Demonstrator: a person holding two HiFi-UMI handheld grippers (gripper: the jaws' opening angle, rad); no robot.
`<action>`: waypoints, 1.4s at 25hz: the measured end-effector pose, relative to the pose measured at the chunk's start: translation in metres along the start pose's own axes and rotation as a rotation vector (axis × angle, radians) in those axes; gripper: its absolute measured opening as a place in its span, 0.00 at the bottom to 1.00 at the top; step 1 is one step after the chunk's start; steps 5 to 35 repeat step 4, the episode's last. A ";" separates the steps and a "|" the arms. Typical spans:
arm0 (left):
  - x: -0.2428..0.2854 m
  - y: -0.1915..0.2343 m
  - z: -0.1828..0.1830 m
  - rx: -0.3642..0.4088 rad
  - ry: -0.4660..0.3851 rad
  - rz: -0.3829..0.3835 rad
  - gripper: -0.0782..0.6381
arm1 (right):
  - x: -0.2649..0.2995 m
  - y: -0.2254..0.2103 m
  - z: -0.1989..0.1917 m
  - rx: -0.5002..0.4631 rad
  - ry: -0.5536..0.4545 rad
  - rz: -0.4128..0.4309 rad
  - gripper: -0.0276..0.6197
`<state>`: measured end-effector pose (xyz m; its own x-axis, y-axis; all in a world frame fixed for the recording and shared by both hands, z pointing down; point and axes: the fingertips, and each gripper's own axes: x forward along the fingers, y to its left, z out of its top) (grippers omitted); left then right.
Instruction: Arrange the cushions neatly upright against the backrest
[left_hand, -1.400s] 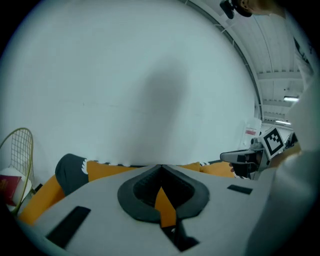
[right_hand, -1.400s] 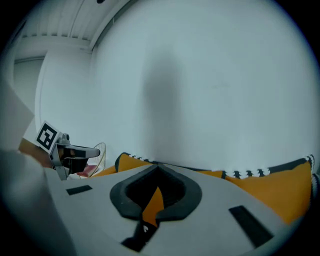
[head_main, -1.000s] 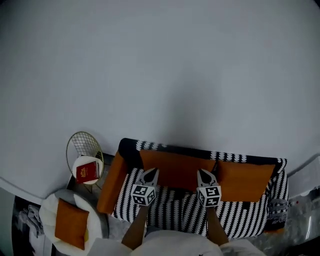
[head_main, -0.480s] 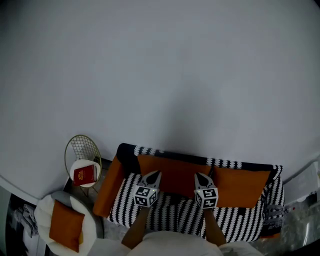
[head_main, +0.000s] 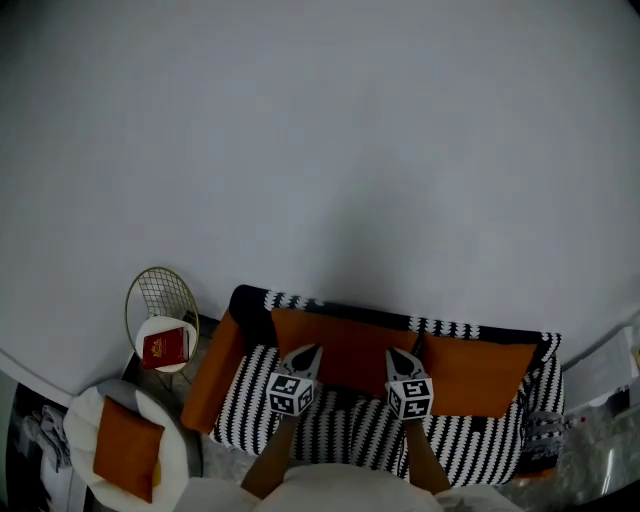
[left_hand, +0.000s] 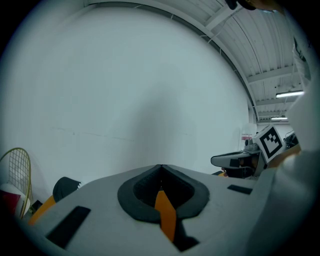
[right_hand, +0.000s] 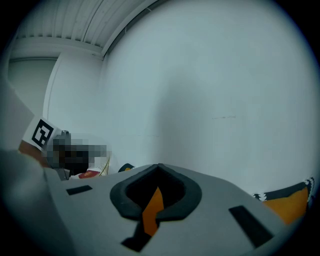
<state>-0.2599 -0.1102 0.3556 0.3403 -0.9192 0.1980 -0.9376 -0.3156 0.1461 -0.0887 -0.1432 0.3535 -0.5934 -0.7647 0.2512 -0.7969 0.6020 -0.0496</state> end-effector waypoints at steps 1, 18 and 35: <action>0.000 0.000 0.000 -0.001 0.000 0.000 0.15 | 0.000 0.001 0.000 0.005 -0.001 0.003 0.08; -0.002 0.003 0.001 -0.005 -0.001 0.003 0.15 | 0.000 0.005 0.000 0.029 -0.008 0.013 0.08; -0.002 0.003 0.001 -0.005 -0.001 0.003 0.15 | 0.000 0.005 0.000 0.029 -0.008 0.013 0.08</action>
